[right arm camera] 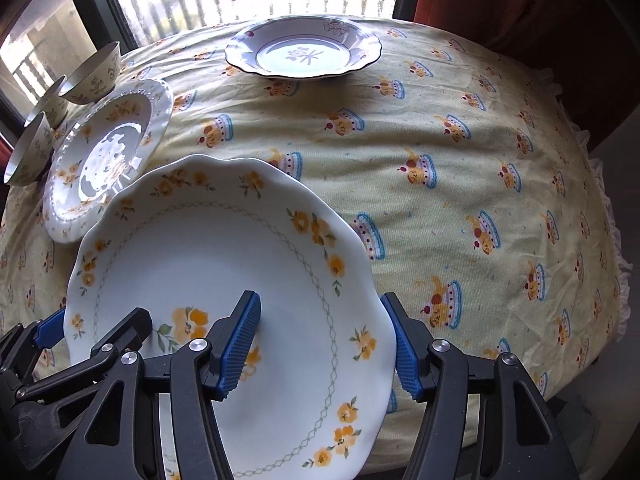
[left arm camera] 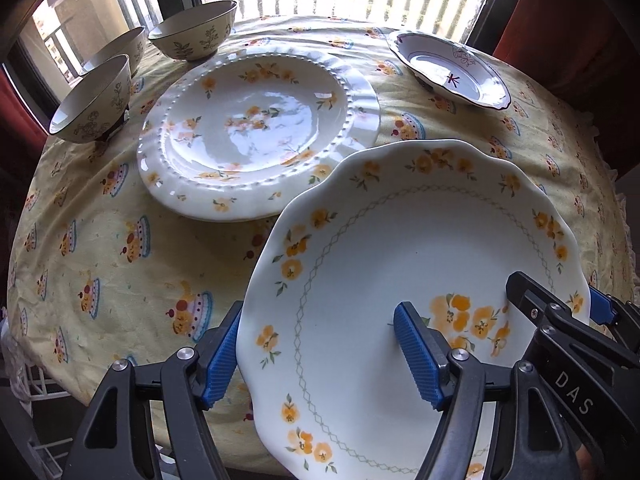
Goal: Organize plates and bowls
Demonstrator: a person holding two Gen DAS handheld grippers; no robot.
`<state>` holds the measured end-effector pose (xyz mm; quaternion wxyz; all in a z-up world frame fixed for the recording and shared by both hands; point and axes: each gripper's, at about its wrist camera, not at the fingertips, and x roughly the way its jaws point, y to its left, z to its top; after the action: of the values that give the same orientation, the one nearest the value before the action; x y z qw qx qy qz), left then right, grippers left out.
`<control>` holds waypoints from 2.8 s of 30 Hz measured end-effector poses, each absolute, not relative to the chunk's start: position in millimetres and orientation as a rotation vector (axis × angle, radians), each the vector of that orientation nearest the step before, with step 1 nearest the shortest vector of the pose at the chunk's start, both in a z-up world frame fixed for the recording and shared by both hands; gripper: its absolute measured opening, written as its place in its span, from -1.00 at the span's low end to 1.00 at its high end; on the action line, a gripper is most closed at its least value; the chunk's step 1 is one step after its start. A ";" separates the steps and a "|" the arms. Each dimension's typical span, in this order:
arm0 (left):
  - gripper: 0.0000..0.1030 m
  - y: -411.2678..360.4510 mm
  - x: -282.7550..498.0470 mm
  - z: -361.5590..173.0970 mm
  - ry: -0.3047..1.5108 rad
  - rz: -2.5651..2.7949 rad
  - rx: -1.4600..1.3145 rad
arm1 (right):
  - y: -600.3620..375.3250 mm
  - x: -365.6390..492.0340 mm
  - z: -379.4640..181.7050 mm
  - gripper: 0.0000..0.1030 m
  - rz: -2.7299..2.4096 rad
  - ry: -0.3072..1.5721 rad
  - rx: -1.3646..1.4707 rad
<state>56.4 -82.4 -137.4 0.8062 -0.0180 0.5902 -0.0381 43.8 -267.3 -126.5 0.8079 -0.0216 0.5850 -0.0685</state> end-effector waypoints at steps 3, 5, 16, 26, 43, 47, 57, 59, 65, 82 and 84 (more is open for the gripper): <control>0.43 -50.4 57.5 -129.3 1.248 -0.080 -0.047 | -236.2 42.8 -119.4 0.27 -0.158 1.232 -0.051; 0.43 -30.6 58.0 -122.9 1.229 -0.067 -0.044 | -214.3 40.9 -114.6 0.27 -0.156 1.224 -0.058; 0.43 89.9 53.3 -119.9 1.202 0.026 -0.120 | -84.9 56.6 -111.9 0.27 -0.087 1.211 -0.142; 0.43 180.3 53.3 -140.1 1.242 0.117 -0.143 | 11.4 74.7 -134.5 0.27 0.028 1.238 -0.160; 0.42 216.9 83.8 -169.8 1.285 0.133 -0.095 | 59.5 101.8 -176.1 0.26 0.007 1.307 -0.099; 0.44 214.4 89.5 -170.0 1.284 0.111 -0.096 | 58.4 110.1 -176.2 0.26 0.002 1.306 -0.093; 0.51 213.0 95.4 -124.9 1.241 0.064 -0.084 | 46.6 113.9 -139.7 0.51 -0.014 1.283 -0.058; 0.52 207.5 97.5 -114.3 1.233 0.033 -0.085 | 41.9 112.1 -125.5 0.53 -0.031 1.262 -0.043; 0.55 182.1 95.6 -87.8 1.173 -0.010 -0.048 | 22.1 106.2 -90.8 0.53 -0.059 1.184 -0.013; 0.56 78.1 121.4 -75.8 1.121 0.040 -0.081 | -80.3 137.7 -55.7 0.53 0.031 1.073 -0.002; 0.56 66.6 126.7 -78.8 1.125 0.049 -0.091 | -94.1 145.6 -58.4 0.53 0.040 1.075 0.001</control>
<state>126.7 66.6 -78.8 0.8446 -0.0433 0.5331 0.0232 145.6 -94.1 -58.4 0.8587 0.0004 0.5121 0.0190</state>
